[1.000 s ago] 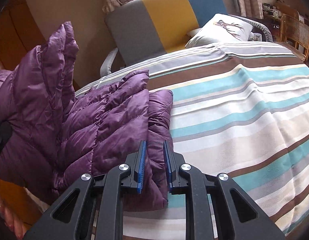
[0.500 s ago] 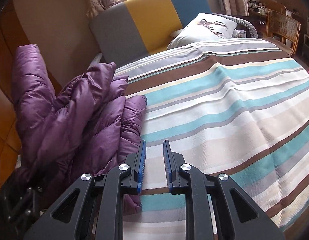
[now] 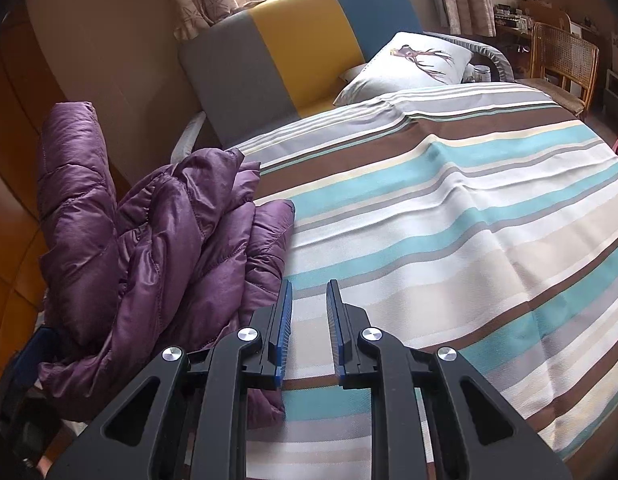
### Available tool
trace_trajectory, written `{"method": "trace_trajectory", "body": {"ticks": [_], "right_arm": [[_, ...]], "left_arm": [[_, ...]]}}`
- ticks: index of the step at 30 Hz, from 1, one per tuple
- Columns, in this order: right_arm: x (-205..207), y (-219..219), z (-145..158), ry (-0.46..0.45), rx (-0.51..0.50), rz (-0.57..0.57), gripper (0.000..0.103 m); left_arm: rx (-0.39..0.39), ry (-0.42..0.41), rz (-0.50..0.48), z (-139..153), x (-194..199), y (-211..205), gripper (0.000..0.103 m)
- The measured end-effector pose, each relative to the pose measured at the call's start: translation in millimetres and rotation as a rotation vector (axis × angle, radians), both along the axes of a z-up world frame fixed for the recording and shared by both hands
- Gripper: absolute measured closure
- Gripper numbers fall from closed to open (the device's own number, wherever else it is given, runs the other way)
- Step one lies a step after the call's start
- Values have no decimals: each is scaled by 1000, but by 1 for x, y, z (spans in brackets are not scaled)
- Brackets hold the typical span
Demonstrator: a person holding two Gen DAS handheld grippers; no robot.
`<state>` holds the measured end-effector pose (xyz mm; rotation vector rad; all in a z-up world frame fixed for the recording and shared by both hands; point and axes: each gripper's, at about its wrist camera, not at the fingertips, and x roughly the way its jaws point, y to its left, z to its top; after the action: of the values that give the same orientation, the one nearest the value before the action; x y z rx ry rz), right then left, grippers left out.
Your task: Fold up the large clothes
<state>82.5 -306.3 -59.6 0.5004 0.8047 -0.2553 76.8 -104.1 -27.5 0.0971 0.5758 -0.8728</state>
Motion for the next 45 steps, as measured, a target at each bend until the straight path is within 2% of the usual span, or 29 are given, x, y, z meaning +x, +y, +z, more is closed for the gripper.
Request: {"method": "trace_trajectory", "body": {"ticks": [4,8,13,16,19,21,24,28,34,39,45], "right_arm": [[-2,1,6,-10,-5,4,86],[-3,3,12,-20,-12,9,85],[-1,10,18,-27,-15,27,85],[-1,14,23,-38,-15,39,85],[-3,16,31,-55,-16,45,85],[-3,18,38,-69,-19,51,85],[-2,23,51,-98,-19,75,85],[3,36,80,-156,-43,135,85],[29,71,115,-219,-102,259,85],[73,97,112,-176,-165,333,85],[107,101,78,-35,-251,327,85]], "left_arm": [[-78,-30,27,23,-7,31,32],[-136,8,217,30,26,78,32],[-124,99,476,9,87,135,32],[-91,124,562,-12,111,150,33],[-98,198,616,-30,141,160,33],[-104,246,621,-41,155,156,34],[-104,308,562,-57,167,146,39],[-85,279,549,-58,165,135,40],[-47,234,532,-55,160,121,48],[-12,207,514,-51,154,110,49],[7,191,501,-51,151,102,50]]}}
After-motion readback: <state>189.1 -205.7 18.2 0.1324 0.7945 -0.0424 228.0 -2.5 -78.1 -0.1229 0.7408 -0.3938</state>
